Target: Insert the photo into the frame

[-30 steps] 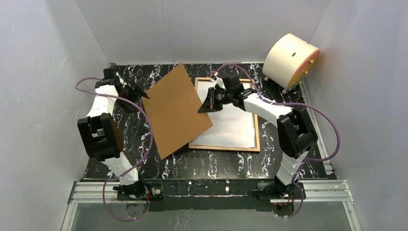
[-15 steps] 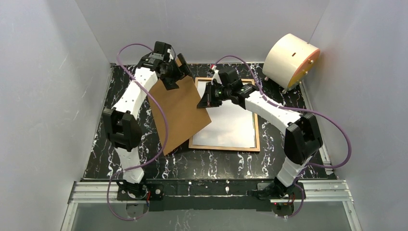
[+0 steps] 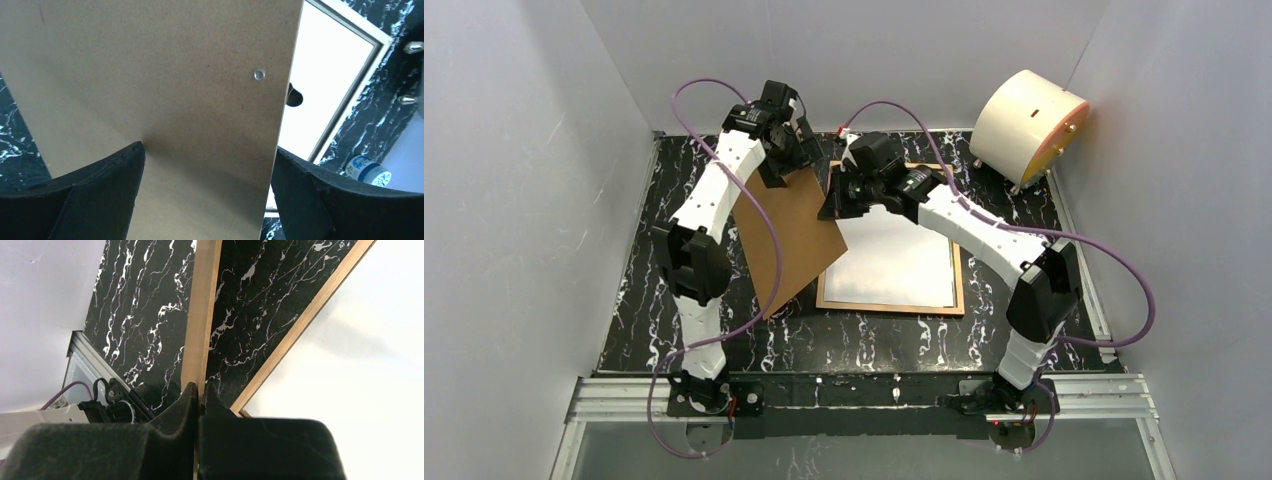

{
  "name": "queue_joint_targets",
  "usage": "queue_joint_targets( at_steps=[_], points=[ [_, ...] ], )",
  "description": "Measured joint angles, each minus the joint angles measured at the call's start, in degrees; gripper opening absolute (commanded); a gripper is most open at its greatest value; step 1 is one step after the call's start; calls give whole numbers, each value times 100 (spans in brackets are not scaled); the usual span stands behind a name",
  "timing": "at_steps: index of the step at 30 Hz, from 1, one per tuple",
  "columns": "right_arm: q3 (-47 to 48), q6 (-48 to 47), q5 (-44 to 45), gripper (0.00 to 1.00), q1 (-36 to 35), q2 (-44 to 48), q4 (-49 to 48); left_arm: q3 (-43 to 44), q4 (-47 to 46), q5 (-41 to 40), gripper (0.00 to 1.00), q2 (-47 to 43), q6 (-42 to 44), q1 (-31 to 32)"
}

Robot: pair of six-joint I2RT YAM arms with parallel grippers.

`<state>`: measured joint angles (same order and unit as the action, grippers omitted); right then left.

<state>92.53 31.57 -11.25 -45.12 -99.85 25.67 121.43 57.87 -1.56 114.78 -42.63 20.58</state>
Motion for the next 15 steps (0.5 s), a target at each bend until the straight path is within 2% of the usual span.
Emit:
queue_joint_targets(
  at_steps=[11,12,13,15],
  points=[
    [1001,74,175,1,-129,-588,723,201,442,-404,33,31,142,61],
    [1047,76,164,3,-146,-603,732,286,522,-492,25,31,179,61],
    [1091,74,151,9,-173,-614,728,378,612,-581,21,31,210,63],
    [1178,76,131,23,-227,-627,728,555,780,-732,17,31,282,74]
  ],
)
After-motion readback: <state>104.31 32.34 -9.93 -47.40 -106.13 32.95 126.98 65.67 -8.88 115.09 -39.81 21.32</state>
